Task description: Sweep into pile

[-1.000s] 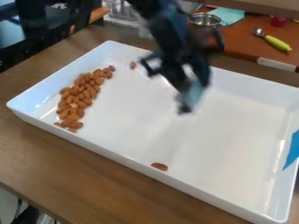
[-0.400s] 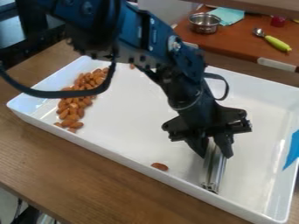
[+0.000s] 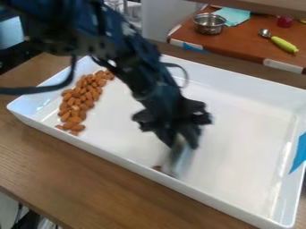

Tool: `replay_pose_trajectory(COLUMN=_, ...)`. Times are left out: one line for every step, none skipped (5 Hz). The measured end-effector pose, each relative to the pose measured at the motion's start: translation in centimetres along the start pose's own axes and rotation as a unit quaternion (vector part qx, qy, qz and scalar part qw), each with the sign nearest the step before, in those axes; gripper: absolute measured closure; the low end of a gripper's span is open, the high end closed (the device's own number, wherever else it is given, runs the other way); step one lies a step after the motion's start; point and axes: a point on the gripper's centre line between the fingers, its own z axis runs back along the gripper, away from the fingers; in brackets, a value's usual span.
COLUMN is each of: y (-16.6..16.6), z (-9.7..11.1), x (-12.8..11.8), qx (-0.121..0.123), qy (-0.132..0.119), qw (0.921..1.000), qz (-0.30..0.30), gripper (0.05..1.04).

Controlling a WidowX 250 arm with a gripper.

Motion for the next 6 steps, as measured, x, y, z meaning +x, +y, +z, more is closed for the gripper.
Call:
replay_pose_trajectory(y=3.8, z=1.6, x=0.9, qx=0.005, qy=0.01, qw=0.9999, qz=0.002, gripper=0.707)
replay_pose_trajectory(y=7.1, z=3.1, x=1.8, qx=-0.001, qy=-0.007, qw=0.9999, qz=-0.009, gripper=0.707)
replay_pose_trajectory(y=10.7, z=3.9, x=2.4, qx=0.01, qy=-0.03, qw=0.9991, qz=-0.03, gripper=0.707)
replay_pose_trajectory(y=14.1, z=4.8, x=3.6, qx=0.036, qy=-0.078, qw=0.9924, qz=-0.087, gripper=0.707)
replay_pose_trajectory(y=15.2, z=5.4, x=3.4, qx=0.034, qy=-0.08, qw=0.9917, qz=-0.094, gripper=0.707)
replay_pose_trajectory(y=13.2, z=7.0, x=3.0, qx=0.01, qy=-0.066, qw=0.9971, qz=-0.037, gripper=0.707)
